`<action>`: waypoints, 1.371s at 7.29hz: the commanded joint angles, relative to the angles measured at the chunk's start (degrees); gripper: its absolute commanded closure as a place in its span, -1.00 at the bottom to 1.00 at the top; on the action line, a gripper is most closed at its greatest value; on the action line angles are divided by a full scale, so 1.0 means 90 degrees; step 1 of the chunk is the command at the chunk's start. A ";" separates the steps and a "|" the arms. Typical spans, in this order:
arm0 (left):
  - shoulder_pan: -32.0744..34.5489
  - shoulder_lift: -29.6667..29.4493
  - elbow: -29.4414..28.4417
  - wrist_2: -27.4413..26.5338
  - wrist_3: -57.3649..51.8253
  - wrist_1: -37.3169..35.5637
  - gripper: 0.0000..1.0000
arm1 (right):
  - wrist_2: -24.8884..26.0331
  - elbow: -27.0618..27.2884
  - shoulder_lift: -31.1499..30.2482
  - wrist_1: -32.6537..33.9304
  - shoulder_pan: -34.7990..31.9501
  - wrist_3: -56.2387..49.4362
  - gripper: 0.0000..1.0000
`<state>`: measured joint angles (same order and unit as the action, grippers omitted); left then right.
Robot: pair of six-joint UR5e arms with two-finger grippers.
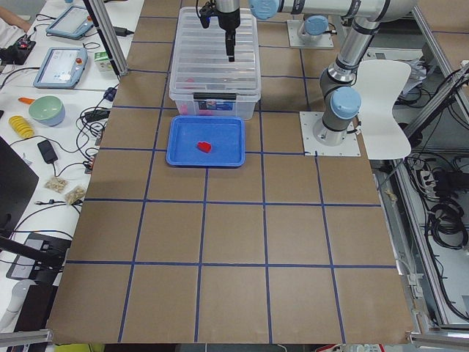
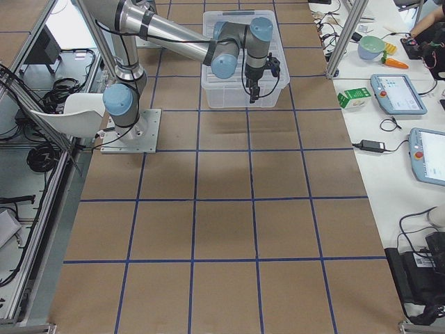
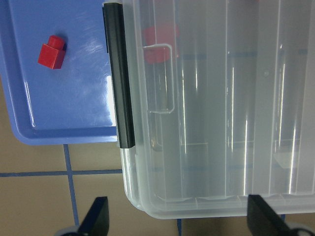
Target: Place red block in blue tray from box
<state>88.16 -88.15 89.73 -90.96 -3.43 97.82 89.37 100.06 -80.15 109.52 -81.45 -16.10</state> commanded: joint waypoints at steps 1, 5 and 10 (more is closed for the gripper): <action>-0.0001 0.0000 0.0001 0.0009 0.0000 0.0000 -1.00 | -0.0008 -0.0314 -0.0049 0.0126 0.0075 -0.0067 -1.00; -0.0001 0.0000 0.0001 0.0019 0.0010 0.0000 -1.00 | -0.0018 -0.1274 -0.1218 -0.1726 -0.0002 0.0089 -1.00; -0.0040 0.0000 -0.0097 0.0009 -0.0049 -0.0020 -1.00 | 0.0021 -0.1303 -0.1193 -0.1700 -0.1175 0.1339 -1.00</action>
<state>87.85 -88.16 89.02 -90.73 -3.57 97.58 89.55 88.38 -90.95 94.31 -91.06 -4.69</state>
